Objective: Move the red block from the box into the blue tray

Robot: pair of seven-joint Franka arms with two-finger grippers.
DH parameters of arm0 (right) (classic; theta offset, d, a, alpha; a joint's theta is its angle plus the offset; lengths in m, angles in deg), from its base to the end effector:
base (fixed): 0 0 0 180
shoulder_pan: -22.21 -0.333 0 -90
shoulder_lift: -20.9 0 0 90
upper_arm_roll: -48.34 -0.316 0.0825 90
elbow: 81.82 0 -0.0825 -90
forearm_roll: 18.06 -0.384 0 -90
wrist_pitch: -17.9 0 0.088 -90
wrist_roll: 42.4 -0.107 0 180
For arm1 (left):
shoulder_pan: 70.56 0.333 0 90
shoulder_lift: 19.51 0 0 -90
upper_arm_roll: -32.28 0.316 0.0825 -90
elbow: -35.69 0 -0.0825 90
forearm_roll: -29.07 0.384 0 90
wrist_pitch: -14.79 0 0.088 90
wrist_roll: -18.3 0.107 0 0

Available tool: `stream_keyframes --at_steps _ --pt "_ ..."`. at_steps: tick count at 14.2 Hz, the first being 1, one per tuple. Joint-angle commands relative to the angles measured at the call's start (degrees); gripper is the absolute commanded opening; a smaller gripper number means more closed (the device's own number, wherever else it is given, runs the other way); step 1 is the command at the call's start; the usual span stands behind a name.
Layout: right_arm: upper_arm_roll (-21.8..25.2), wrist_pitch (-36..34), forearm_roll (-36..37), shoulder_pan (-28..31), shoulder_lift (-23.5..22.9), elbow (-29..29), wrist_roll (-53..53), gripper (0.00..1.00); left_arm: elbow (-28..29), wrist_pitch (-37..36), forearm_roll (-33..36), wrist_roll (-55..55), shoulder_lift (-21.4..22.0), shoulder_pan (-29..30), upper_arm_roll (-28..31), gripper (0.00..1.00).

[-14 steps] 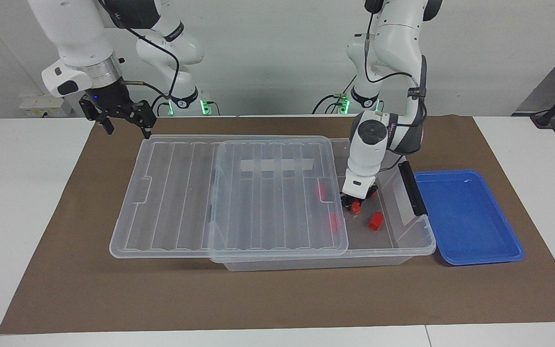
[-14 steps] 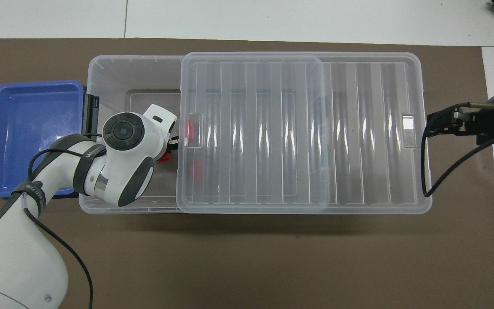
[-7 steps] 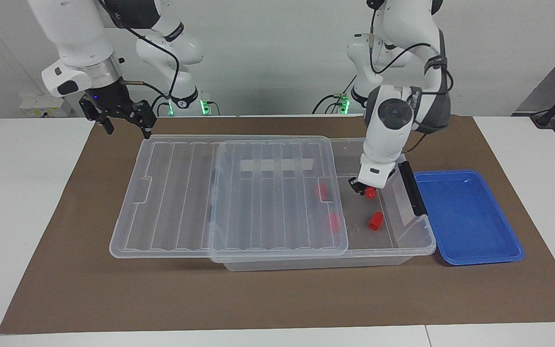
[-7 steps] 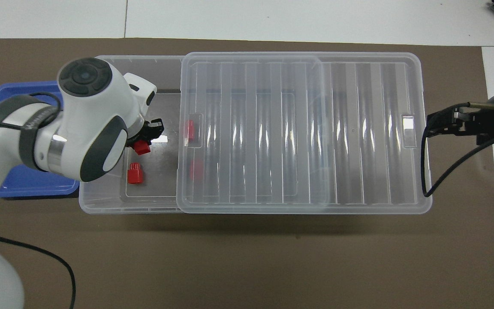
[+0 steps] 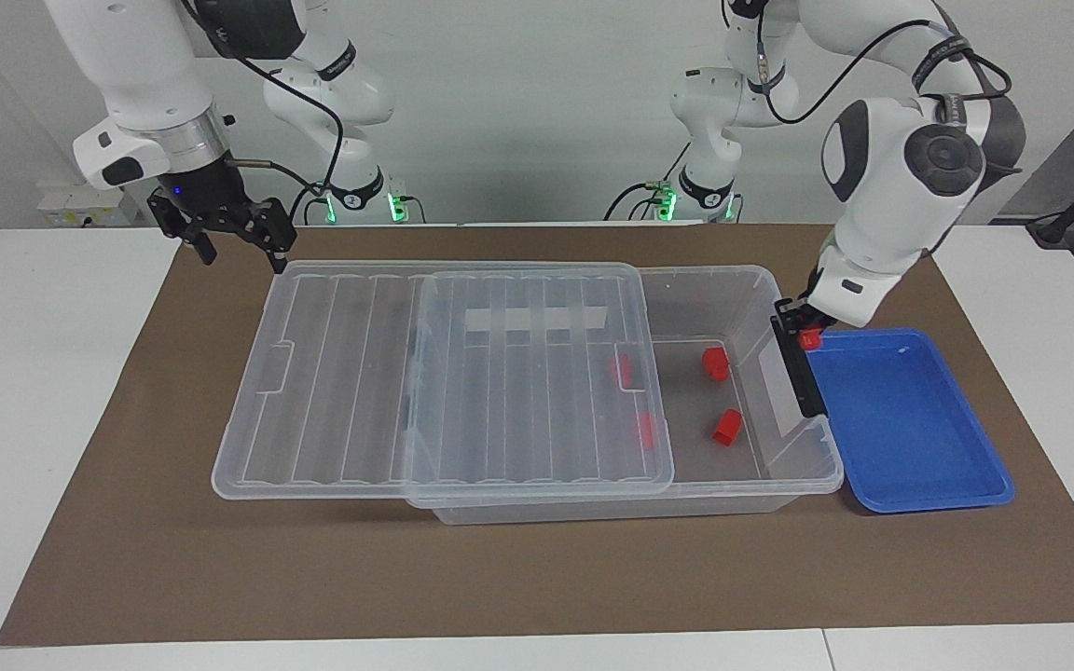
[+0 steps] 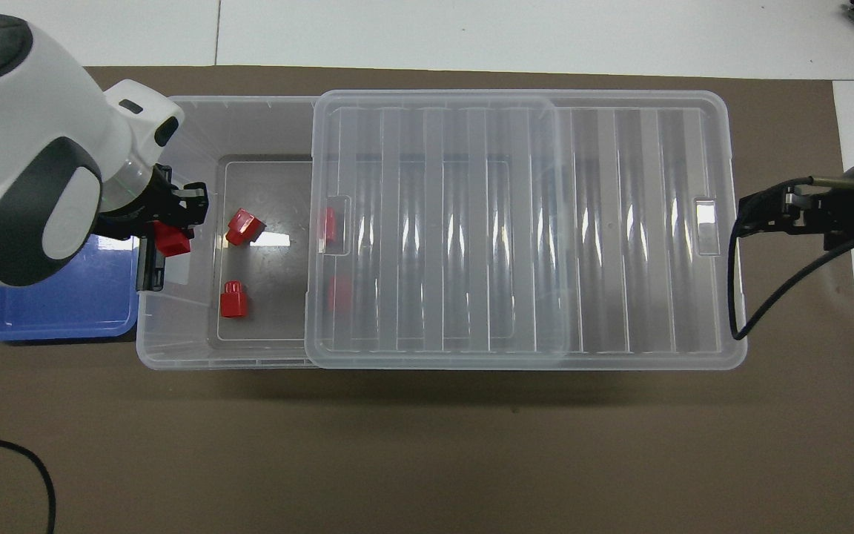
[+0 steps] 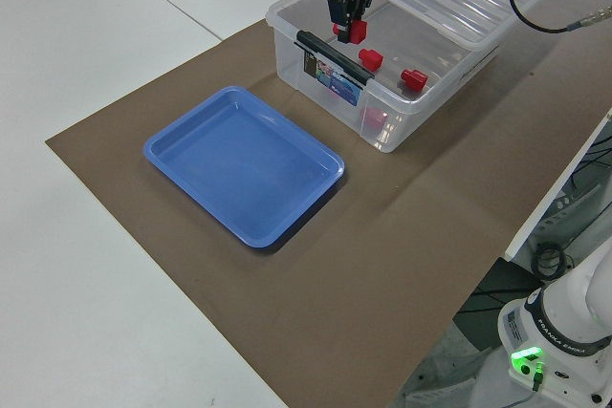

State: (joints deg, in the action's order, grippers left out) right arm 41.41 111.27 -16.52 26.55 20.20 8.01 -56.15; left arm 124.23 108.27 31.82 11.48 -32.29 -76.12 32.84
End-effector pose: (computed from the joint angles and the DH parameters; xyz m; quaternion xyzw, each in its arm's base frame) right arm 0.5638 0.0223 0.6245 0.9949 -0.0968 0.0264 0.0090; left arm 0.6137 -0.0493 0.5106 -0.9973 -0.0127 0.0654 0.0318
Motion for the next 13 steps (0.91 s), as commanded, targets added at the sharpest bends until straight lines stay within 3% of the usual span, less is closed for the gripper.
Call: stream_keyframes --at_steps 1,2,3,5,9,11,13 --pt "-0.4 4.5 -0.7 1.6 0.4 3.3 -0.2 0.85 0.3 2.5 -1.0 13.7 -0.4 8.2 -0.4 0.02" --pt "-0.3 5.8 -0.7 2.1 0.3 3.8 -0.1 0.75 1.6 4.8 -0.9 17.3 -0.2 10.5 -0.4 0.02" --pt "-0.3 7.2 -0.7 2.8 0.2 4.7 -0.1 0.72 3.6 7.6 -0.9 20.4 0.6 12.2 -0.4 0.02" --pt "-0.3 9.7 -0.7 4.3 0.2 7.2 0.6 0.59 10.9 17.4 -0.9 24.6 2.4 14.9 -0.4 0.02" --pt "-0.3 17.5 -0.6 7.6 -1.1 11.5 7.5 0.28 21.0 32.1 -0.9 24.8 2.2 16.4 -0.4 0.02" --pt "-0.3 21.3 -0.6 8.3 -1.5 13.9 8.3 0.22 24.4 36.3 -0.9 24.8 2.1 16.4 -0.4 0.02" --pt "-0.2 23.8 -0.6 8.8 -2.7 14.8 9.8 0.22 27.0 39.9 -1.0 24.6 2.0 16.4 -0.5 0.02"
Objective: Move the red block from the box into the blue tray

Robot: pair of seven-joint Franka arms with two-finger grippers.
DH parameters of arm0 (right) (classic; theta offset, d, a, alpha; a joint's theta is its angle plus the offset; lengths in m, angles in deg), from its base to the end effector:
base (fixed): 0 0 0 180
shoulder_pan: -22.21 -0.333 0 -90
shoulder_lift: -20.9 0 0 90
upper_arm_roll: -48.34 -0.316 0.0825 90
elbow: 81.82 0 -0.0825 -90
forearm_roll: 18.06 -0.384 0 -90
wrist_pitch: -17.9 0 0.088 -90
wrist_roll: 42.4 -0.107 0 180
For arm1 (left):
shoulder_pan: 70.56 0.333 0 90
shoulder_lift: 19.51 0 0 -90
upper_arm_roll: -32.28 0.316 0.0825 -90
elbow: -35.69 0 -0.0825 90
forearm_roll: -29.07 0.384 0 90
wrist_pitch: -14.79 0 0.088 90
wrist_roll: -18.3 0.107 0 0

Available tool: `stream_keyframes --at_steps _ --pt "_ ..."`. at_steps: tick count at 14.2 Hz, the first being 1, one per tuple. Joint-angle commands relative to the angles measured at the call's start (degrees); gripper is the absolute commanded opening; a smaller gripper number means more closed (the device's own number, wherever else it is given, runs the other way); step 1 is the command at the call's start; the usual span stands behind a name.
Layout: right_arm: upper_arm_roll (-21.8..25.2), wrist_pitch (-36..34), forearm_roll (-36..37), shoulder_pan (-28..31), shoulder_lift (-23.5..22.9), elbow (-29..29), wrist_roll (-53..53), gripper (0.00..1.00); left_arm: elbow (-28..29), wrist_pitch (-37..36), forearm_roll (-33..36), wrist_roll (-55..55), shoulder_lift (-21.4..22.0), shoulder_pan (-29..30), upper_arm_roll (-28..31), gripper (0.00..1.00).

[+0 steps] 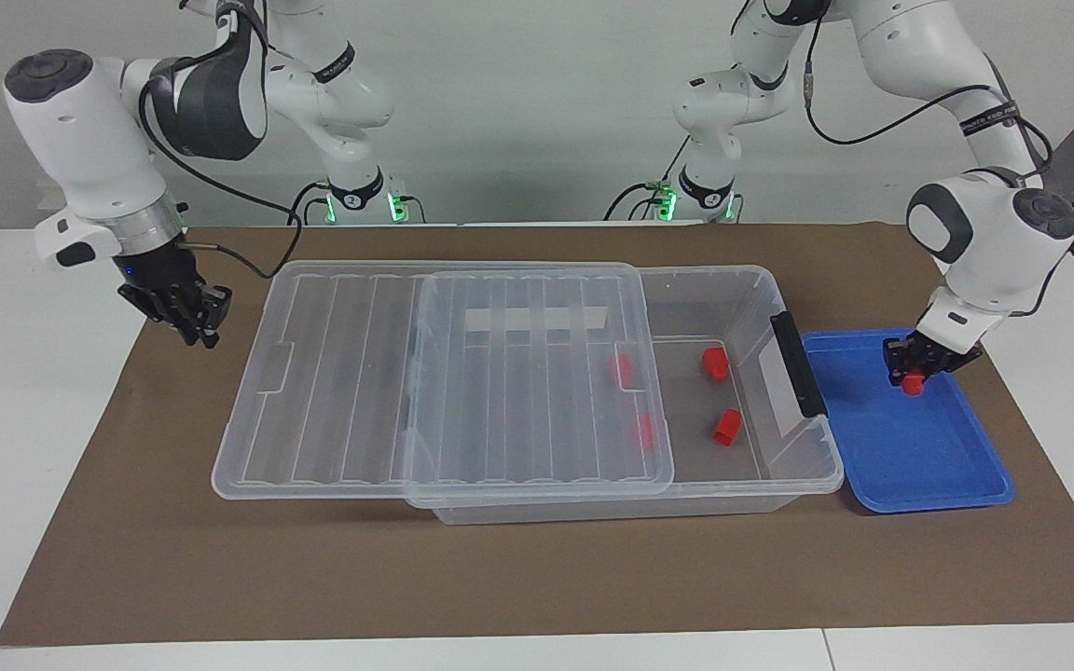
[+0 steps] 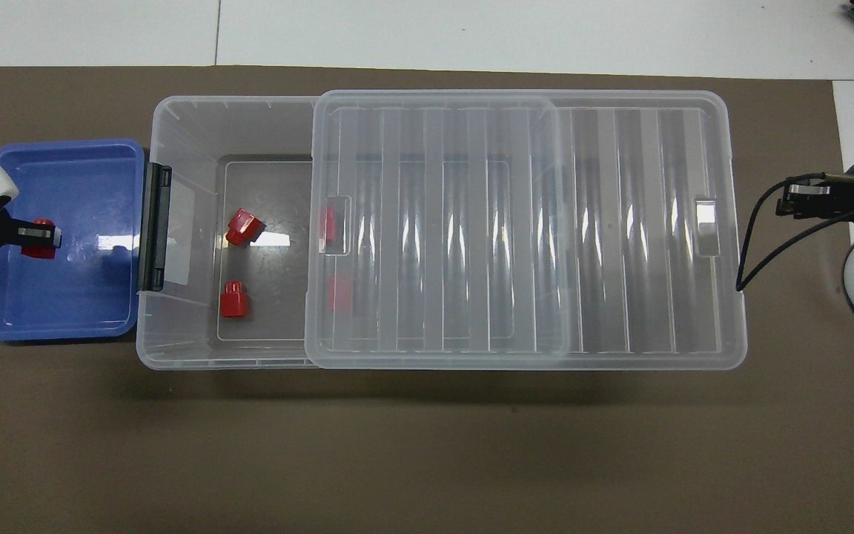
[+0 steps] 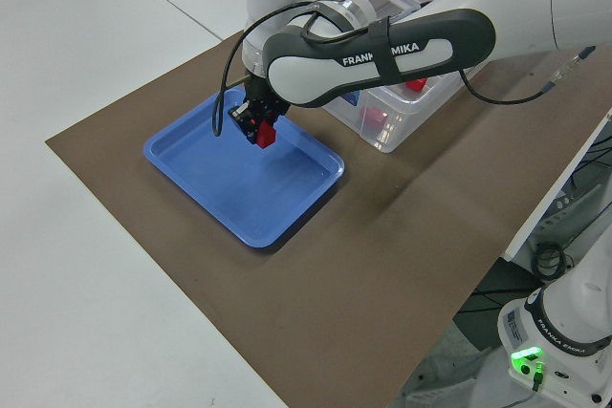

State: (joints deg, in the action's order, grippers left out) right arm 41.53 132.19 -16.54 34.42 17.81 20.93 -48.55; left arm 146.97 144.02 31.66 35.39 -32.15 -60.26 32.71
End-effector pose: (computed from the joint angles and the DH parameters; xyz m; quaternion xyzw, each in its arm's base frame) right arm 0.5911 -0.0589 0.5260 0.9926 -0.0961 0.0739 0.0088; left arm 0.6010 0.1149 0.3791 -0.9964 0.0690 -0.0404 0.0295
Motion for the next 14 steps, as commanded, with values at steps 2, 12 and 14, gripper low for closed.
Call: stream_keyframes --at_steps 2,12,14 --pt "-0.4 4.7 -0.5 1.1 -1.7 2.2 2.7 0.22 5.2 6.1 -0.9 0.4 0.5 0.5 -0.3 0.03" --pt "-0.6 4.9 -0.4 -2.9 -4.2 2.4 3.5 0.23 9.1 14.1 -1.2 0.1 -3.2 0.1 -0.3 0.03" --pt "-0.6 4.5 -0.4 -4.8 -4.1 2.4 3.4 0.23 9.3 14.6 -1.2 0.0 -3.6 0.1 -0.3 0.05"
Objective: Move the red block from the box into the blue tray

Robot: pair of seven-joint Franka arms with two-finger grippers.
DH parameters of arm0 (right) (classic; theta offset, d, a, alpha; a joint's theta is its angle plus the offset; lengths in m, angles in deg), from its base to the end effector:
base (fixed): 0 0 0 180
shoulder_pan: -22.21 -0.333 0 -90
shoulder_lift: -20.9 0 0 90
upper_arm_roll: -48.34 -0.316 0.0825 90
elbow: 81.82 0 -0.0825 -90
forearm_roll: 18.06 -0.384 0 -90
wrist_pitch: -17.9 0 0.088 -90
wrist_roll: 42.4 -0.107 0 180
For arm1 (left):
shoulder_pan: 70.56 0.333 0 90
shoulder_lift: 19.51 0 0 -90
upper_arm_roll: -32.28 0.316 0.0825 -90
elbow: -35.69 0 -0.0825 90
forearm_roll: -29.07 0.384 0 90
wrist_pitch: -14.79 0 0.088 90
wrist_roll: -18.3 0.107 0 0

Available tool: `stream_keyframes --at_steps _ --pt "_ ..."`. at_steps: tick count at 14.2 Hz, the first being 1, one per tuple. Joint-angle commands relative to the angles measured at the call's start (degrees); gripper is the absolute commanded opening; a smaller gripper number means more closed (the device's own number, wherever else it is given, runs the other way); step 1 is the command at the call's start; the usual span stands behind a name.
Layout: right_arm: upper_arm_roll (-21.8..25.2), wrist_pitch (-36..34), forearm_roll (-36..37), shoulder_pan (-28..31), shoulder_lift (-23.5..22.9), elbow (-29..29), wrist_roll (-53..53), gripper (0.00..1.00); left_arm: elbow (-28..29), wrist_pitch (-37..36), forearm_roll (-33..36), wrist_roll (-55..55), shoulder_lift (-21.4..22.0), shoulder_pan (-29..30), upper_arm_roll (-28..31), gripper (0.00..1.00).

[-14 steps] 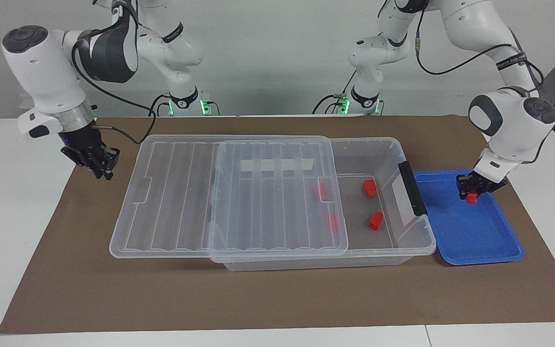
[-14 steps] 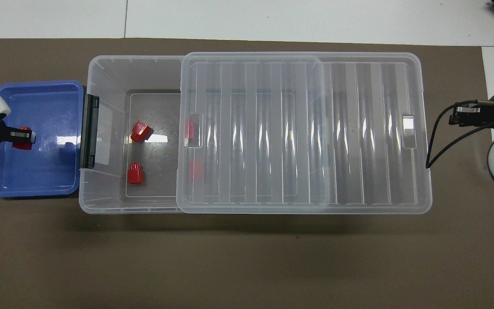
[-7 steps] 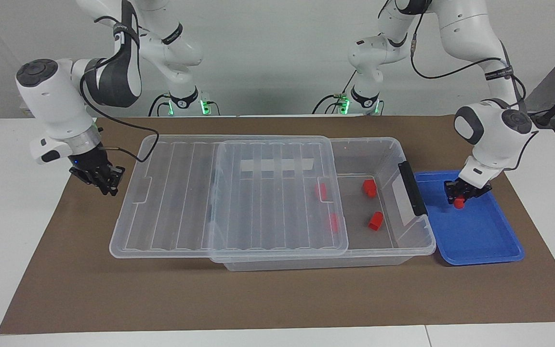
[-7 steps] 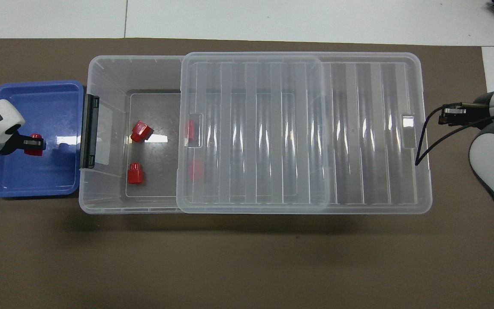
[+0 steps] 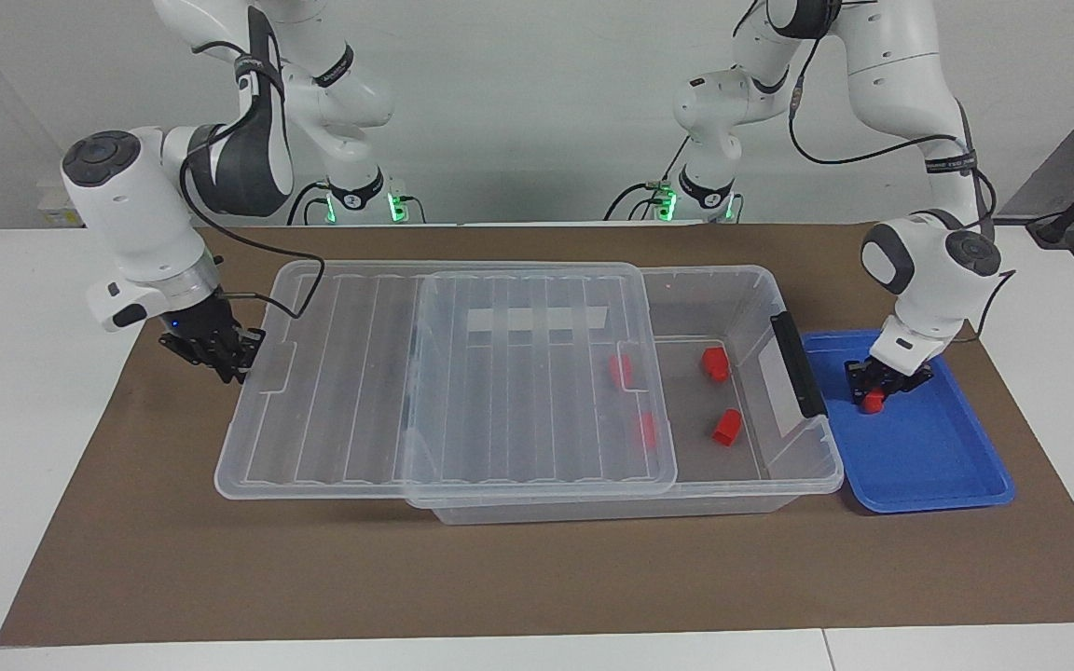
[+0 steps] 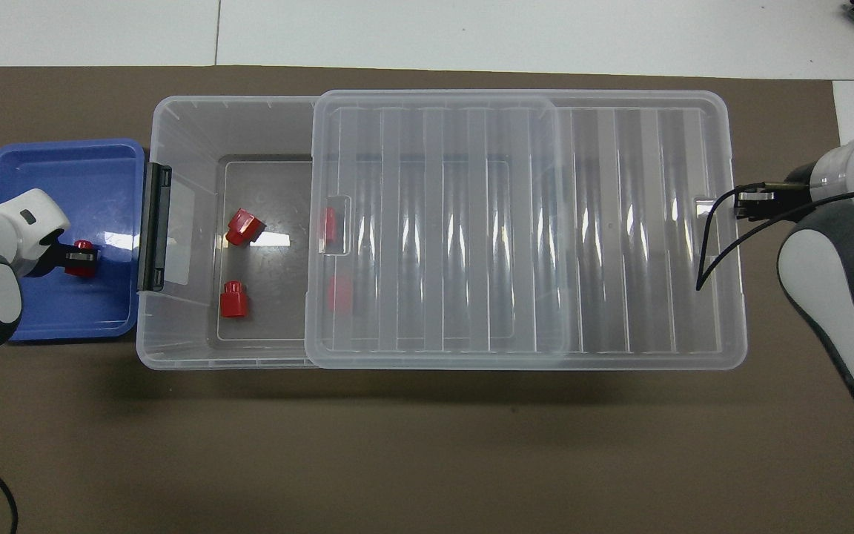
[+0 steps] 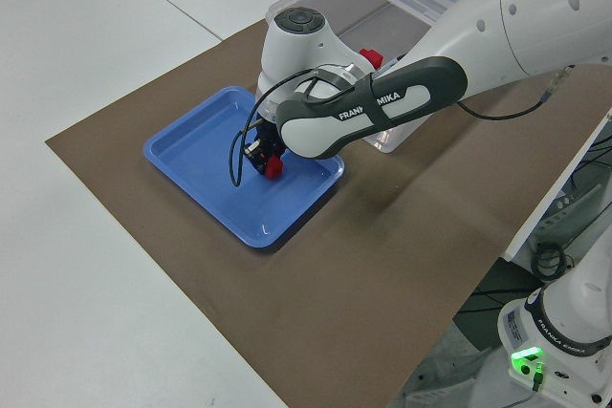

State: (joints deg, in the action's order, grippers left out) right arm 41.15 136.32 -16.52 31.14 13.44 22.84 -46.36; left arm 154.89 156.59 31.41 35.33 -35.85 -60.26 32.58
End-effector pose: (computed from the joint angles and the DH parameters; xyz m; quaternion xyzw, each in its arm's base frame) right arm 0.6083 -0.0228 0.4713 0.9974 -0.0449 0.0556 0.0030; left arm 0.5849 0.1093 0.3000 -0.9958 0.0714 -0.0496 0.0268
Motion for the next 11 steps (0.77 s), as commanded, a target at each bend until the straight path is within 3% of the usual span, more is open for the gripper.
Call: stream_keyframes --at_steps 1,2,4,7,11 --pt "-0.3 0.1 -0.4 -2.3 0.3 0.5 1.2 0.23 1.6 2.3 -0.9 0.0 0.0 0.1 -0.2 0.13" --pt "-0.3 0.0 -0.6 -3.1 0.3 0.5 1.3 0.23 1.6 2.6 -0.9 0.0 0.0 0.1 -0.2 0.28" --pt "-0.5 -0.1 -0.7 -5.0 0.3 0.5 1.1 0.24 1.6 2.6 -0.9 0.1 -0.1 -0.1 -0.2 0.77" --pt "-0.5 -0.2 -0.7 -7.6 0.3 0.5 0.9 0.25 1.6 2.3 -0.9 0.1 -0.1 -0.2 -0.2 0.88" --pt "-0.5 -0.2 -0.8 -10.6 0.4 0.5 0.9 0.25 -0.5 0.3 -0.9 0.0 -0.1 -0.4 -0.4 0.88"
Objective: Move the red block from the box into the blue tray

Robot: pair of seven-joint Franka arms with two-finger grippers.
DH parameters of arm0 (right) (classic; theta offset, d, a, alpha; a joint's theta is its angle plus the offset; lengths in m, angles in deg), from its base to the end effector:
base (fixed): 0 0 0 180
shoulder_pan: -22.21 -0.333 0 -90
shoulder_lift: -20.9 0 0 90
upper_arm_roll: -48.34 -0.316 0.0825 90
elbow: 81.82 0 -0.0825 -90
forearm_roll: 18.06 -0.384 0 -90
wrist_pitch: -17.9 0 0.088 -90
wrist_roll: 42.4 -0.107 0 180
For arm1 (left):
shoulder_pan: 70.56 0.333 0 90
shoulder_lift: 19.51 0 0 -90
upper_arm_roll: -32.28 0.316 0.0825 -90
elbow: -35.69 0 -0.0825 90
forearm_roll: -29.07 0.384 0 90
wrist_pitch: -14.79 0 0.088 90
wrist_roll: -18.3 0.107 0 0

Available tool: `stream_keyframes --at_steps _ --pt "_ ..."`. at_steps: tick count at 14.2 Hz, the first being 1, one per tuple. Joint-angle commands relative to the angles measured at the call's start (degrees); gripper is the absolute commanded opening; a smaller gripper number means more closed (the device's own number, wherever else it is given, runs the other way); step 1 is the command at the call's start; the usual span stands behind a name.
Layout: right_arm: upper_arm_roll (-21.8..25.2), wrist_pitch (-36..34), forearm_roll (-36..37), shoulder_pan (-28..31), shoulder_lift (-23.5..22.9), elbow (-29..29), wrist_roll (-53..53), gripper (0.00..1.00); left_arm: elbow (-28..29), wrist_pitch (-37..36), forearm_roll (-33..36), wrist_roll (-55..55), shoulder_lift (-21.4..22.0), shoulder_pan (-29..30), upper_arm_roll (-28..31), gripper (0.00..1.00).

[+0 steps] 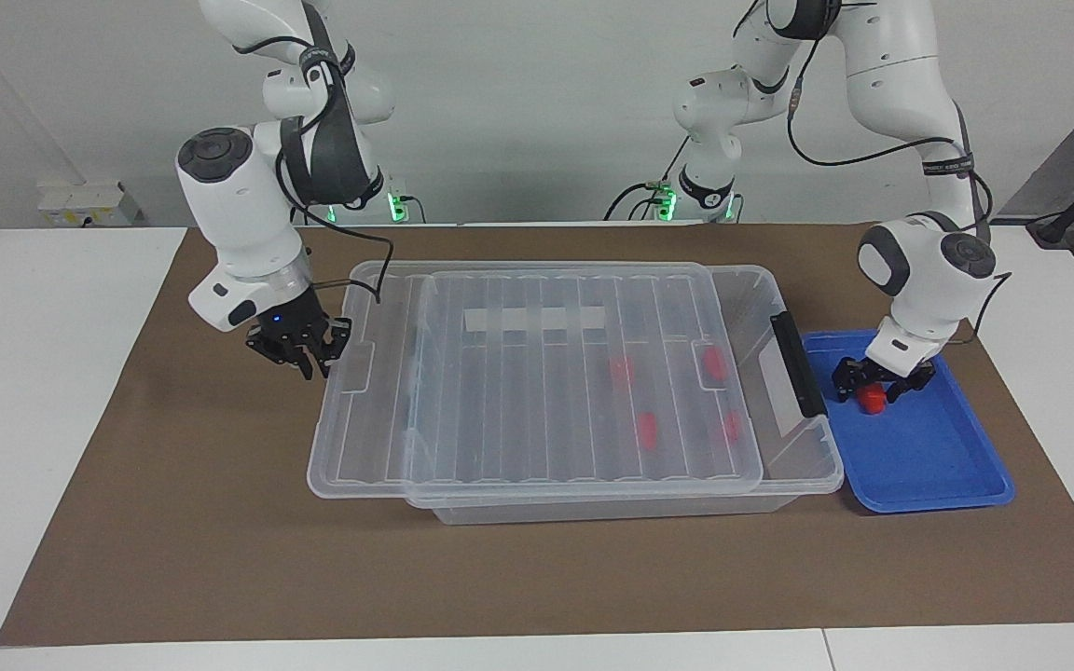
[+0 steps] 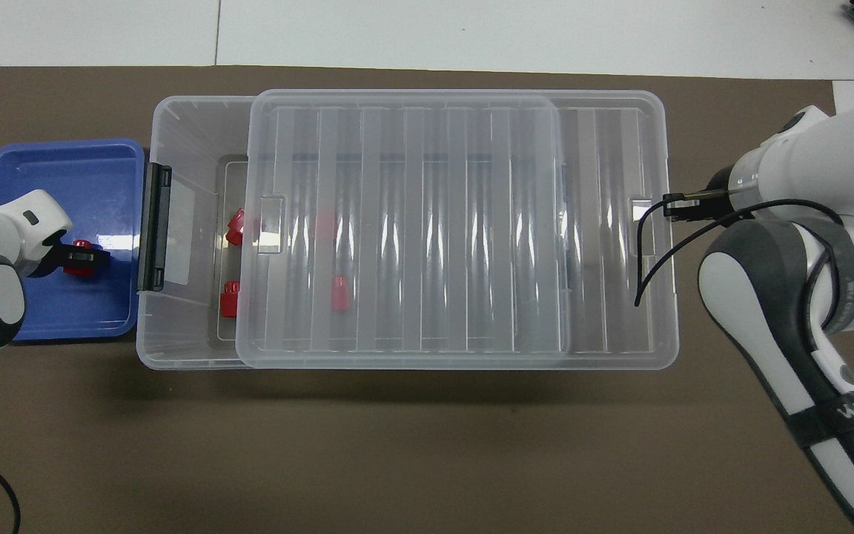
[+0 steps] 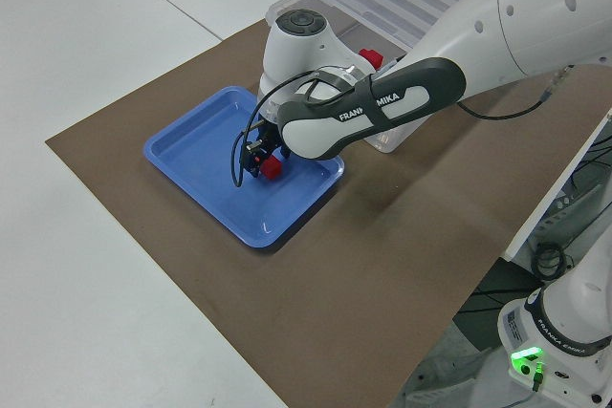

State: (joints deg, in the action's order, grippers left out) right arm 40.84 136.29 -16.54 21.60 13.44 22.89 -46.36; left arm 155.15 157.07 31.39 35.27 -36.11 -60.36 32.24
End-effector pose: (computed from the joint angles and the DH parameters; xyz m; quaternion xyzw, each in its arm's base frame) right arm 0.6030 0.0815 0.4709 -0.9977 -0.0408 -0.0549 0.0022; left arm 0.5850 0.1047 0.2962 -0.9957 0.0746 -0.0496 0.0255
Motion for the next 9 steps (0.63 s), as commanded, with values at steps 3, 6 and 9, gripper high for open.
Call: stream_keyframes --at_steps 3,6,9 --pt "-0.2 -0.2 -0.7 -3.4 0.6 0.5 0.5 0.29 -5.8 -8.0 -0.9 0.0 0.5 -0.4 -0.4 0.88" --pt "-0.3 0.0 -0.7 -4.9 0.6 0.4 0.4 0.29 -11.0 -16.1 -0.9 -0.1 1.3 -1.0 -0.6 0.88" --pt "-0.3 0.4 -0.7 -5.2 0.6 0.4 0.4 0.29 -15.7 -25.8 -1.3 -0.2 5.0 -1.6 -0.7 1.0"
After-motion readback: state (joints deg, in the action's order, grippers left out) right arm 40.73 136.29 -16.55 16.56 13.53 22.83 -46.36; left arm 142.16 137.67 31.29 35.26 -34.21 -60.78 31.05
